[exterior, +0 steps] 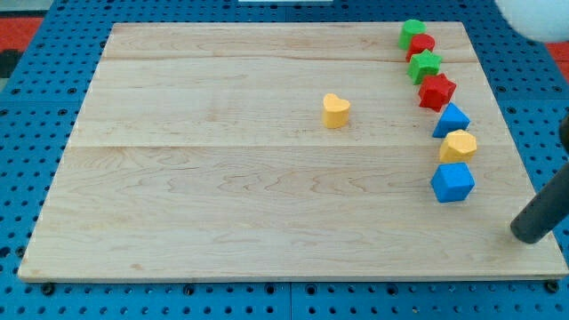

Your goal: Slide the blue cube a bit towards top right

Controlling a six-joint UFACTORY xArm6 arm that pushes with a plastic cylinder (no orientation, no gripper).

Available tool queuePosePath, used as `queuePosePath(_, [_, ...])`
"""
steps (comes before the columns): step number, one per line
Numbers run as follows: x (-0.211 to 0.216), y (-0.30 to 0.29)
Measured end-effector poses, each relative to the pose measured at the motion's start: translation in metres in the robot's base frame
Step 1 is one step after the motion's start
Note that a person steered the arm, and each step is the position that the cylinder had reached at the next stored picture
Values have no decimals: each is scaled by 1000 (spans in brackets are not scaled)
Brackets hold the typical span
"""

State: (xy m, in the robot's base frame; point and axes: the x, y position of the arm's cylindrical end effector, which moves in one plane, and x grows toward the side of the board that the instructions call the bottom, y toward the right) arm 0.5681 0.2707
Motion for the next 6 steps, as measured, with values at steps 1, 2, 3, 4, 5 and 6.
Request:
queuePosePath(1, [-15,3])
queuePosePath(2, [-15,11])
queuePosePath(3, [-18,7])
queuePosePath(4, [-53,-16])
queuePosePath(5, [-82,-73])
queuePosePath(6, [-48,-69])
